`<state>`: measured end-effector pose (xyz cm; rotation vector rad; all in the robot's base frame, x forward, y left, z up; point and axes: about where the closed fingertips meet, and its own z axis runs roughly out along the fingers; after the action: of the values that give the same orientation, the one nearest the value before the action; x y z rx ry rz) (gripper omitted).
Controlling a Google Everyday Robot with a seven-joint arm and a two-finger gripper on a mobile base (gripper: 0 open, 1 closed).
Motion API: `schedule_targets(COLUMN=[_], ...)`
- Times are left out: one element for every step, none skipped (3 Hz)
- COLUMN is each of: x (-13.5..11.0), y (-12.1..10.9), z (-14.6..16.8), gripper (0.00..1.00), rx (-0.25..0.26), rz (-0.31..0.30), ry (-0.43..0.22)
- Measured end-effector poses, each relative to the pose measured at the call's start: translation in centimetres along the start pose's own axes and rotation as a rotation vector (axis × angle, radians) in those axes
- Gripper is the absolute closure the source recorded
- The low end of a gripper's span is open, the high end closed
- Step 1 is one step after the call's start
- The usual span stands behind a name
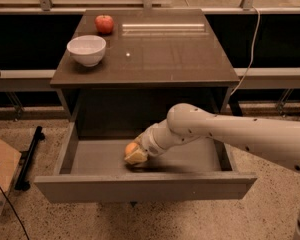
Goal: Pick orange from top drawer and place on counter
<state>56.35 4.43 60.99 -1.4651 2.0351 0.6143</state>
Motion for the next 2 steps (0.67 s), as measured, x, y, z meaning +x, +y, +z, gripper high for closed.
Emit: schedule_targets(x=[-1.0, -3.2], y=[-0.1, -0.4], z=[-1.6, -4.7], gripper=[0.87, 1.00], rx=[0.005, 0.022], rz=[-0.006, -0.038], ry=[-0.024, -0.074])
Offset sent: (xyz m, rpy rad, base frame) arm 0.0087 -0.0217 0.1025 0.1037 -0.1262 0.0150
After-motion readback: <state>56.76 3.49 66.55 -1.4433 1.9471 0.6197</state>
